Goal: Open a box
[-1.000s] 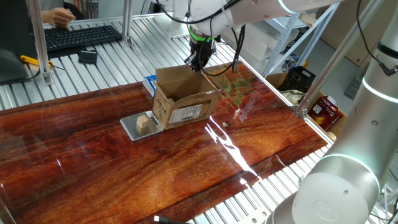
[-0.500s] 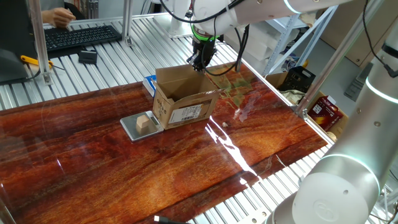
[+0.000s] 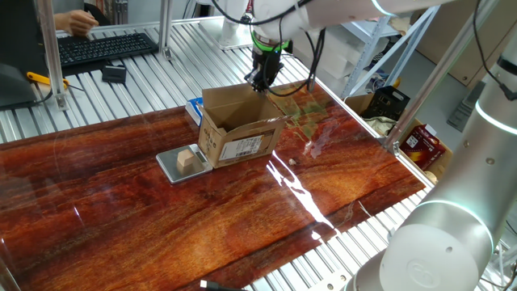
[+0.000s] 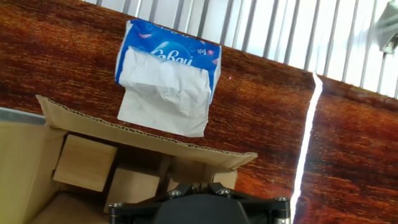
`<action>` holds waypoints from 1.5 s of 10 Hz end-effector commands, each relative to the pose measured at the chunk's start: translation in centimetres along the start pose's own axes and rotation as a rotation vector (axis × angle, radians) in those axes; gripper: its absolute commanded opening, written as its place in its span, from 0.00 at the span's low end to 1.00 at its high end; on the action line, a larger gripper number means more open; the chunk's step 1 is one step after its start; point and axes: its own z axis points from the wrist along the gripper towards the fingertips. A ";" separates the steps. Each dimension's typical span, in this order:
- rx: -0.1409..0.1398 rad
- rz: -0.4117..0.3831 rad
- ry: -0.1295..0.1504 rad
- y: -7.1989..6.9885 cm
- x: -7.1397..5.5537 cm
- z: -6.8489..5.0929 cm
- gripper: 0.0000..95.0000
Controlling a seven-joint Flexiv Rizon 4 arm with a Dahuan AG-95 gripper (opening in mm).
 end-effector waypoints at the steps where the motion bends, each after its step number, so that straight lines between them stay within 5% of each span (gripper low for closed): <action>1: -0.047 0.028 0.040 0.6 -0.5 -0.1 0.00; 3: -0.116 0.084 0.039 1.5 -0.9 0.0 0.00; 6: -0.177 0.130 0.039 3.1 -1.3 0.1 0.00; 9: -0.177 0.141 0.029 4.6 -1.1 0.6 0.00; 15: -0.127 0.113 0.021 6.1 -0.1 1.8 0.00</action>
